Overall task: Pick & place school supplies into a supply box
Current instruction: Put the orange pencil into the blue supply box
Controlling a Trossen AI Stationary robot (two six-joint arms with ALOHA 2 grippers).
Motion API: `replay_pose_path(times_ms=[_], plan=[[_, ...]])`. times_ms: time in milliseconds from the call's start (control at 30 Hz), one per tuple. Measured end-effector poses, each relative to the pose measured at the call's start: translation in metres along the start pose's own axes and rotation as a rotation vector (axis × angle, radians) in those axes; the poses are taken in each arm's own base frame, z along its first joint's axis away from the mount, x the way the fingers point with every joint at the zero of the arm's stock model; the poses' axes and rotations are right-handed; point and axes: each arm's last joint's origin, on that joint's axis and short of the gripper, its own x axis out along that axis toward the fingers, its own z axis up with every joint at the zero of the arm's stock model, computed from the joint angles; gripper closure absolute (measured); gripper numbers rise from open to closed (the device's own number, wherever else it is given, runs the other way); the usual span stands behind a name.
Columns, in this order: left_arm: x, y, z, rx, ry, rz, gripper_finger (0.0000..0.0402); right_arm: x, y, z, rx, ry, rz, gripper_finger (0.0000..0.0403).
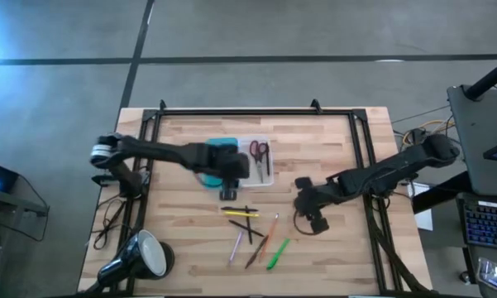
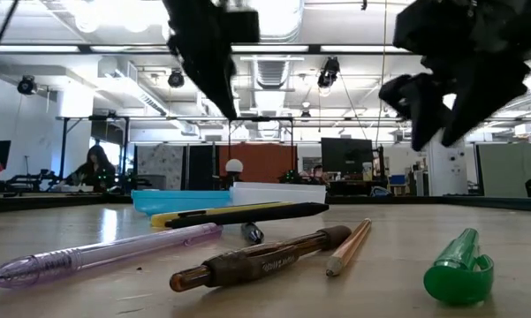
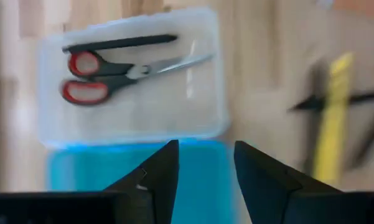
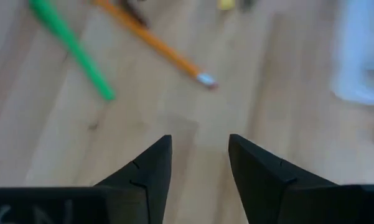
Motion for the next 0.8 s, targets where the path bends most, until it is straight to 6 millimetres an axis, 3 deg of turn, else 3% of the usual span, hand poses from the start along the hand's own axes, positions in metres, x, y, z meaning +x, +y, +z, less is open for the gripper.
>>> replay_pose_path(times_ms=[200, 400, 567, 800], plan=[[-0.018, -0.035, -0.029, -0.281, -0.151, -0.094, 0.0263, 0.030, 0.006, 0.023, -0.123, 0.063, 0.037, 0.0241], [-0.012, -0.060, -0.074, -0.397, -0.145, -0.164, 0.0263, 0.054, 0.011, 0.056, -0.099, 0.121, 0.039, 0.0246], [-0.018, -0.078, -0.100, -0.408, -0.152, -0.174, 0.0263, 0.056, 0.036, 0.076, -0.111, 0.221, 0.035, 0.0257], [-0.019, -0.098, -0.119, -0.405, -0.147, -0.186, 0.0263, 0.072, 0.071, 0.102, -0.123, 0.196, 0.059, 0.0269]])
